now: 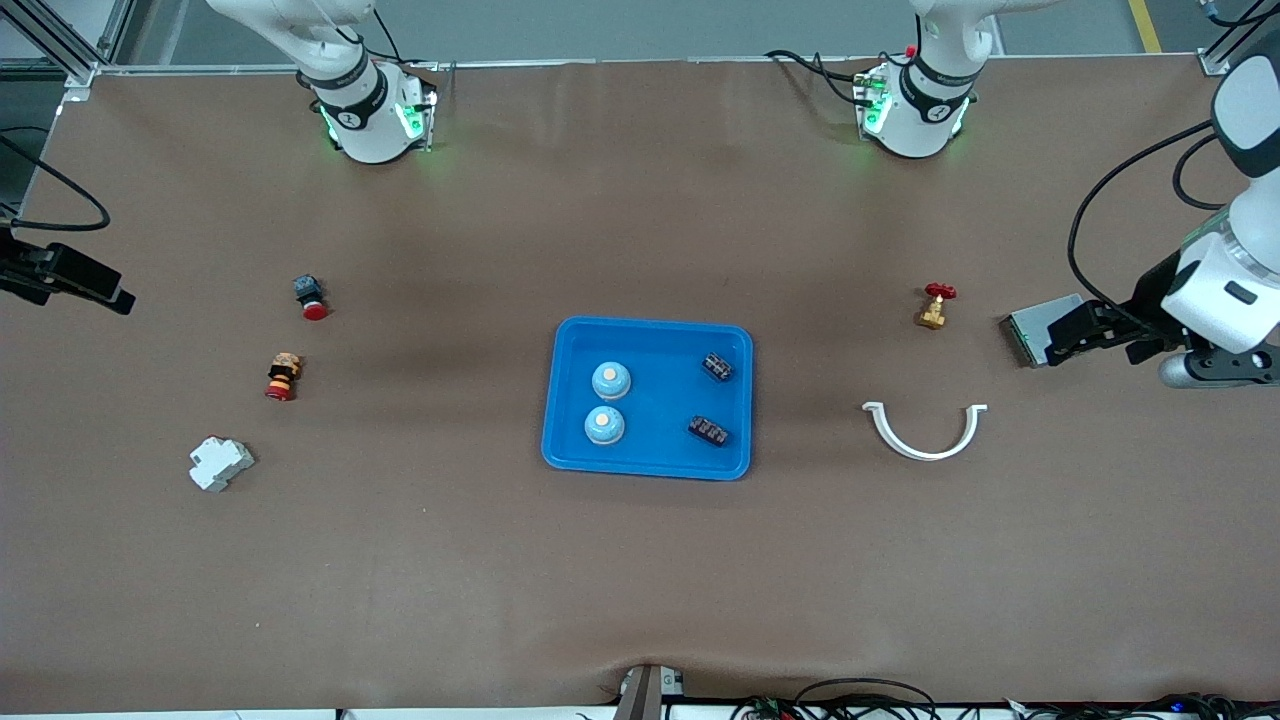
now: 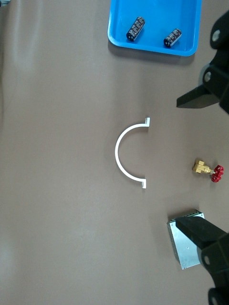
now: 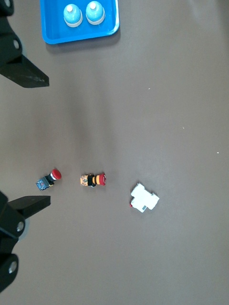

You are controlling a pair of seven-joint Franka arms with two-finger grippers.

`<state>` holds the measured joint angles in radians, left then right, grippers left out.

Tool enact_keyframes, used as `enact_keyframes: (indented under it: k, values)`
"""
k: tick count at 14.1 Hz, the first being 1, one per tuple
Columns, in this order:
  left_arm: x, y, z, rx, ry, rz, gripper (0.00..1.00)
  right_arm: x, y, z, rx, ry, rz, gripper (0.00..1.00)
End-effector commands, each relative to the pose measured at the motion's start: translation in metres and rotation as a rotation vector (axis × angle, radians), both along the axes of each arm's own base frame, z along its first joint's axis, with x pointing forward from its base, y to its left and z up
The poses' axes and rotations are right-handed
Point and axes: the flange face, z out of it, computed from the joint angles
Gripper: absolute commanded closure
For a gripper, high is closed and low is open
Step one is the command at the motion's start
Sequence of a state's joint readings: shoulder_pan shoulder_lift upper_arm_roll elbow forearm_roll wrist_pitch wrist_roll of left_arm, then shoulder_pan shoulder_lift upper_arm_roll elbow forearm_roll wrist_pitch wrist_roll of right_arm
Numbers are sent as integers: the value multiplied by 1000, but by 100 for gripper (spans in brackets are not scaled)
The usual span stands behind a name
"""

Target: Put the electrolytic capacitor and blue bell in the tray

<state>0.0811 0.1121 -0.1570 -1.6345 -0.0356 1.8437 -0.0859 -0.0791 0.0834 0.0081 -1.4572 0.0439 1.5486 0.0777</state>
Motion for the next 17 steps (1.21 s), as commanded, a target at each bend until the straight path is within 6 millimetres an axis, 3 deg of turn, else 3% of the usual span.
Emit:
enact_keyframes:
  k: [1, 3, 5, 11, 17]
  values:
    - [5, -15, -4, -6, 6, 8, 0, -12, 4, 9, 25, -5, -11, 0]
    - [9, -9, 5, -1, -16, 30, 0, -14, 4, 10, 27, -1, -9, 0]
    - [10, -17, 7, 6, -21, 27, 0, -14, 4, 8, 27, 2, -9, 0]
    - [8, -11, 10, 8, -22, 55, 0, -13, 5, 6, 26, 5, -9, 0]
    - [1, -50, 9, 0, -10, -29, 0, -19, 9, 0, 25, -1, -5, 0]
